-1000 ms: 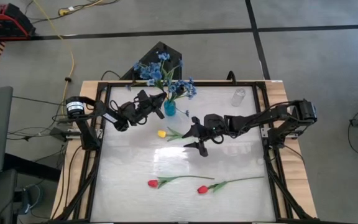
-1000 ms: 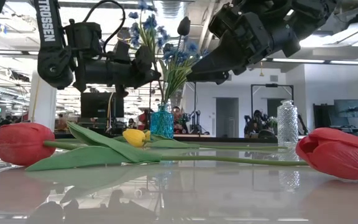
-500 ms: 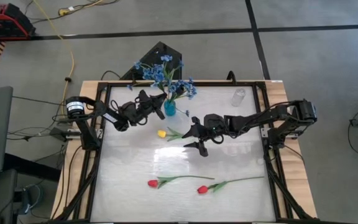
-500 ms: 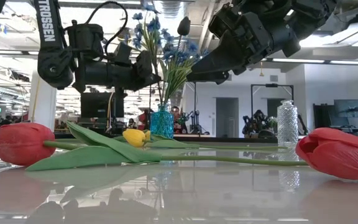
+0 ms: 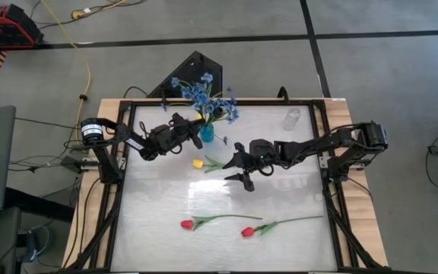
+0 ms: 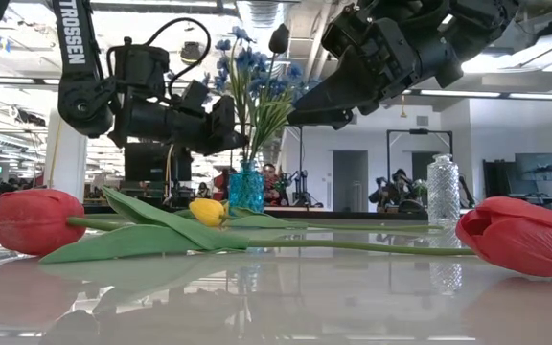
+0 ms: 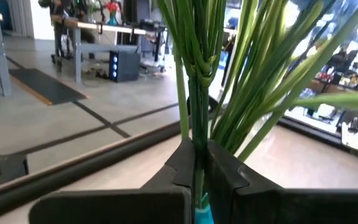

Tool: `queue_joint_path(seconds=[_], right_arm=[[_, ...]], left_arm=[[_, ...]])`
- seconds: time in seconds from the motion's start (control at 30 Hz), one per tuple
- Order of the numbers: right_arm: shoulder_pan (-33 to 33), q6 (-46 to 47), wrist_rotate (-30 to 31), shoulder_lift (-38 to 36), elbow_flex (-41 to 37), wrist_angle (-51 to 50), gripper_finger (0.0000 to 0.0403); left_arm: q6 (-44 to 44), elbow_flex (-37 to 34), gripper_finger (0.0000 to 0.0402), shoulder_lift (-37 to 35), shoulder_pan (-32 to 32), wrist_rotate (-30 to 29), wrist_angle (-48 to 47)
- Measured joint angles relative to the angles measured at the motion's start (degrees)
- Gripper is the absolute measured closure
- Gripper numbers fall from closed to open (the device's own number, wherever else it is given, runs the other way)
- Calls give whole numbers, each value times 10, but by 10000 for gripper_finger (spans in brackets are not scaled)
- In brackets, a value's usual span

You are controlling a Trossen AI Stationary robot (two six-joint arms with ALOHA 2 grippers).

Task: Sort flowers into vase by color
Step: Put the blue flowers into the blue vase, then put the bottom yellow flower into the transparent vase

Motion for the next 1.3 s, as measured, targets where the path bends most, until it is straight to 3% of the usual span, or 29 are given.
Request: queue_joint_path(seconds=[0.4,0.7,1.03,1.3], right_arm=[[0,0,0,0,0,0,179],[0,0,0,0,0,0,179],[0,0,0,0,0,0,179],[0,-3,0,0,0,-7,179]], left_arm=[[20,0,346,0,0,3,-30],[59,0,299,-16,0,48,-75],[121,0,287,-118,0,47,-239],[155,0,287,-252,0,66,-458]])
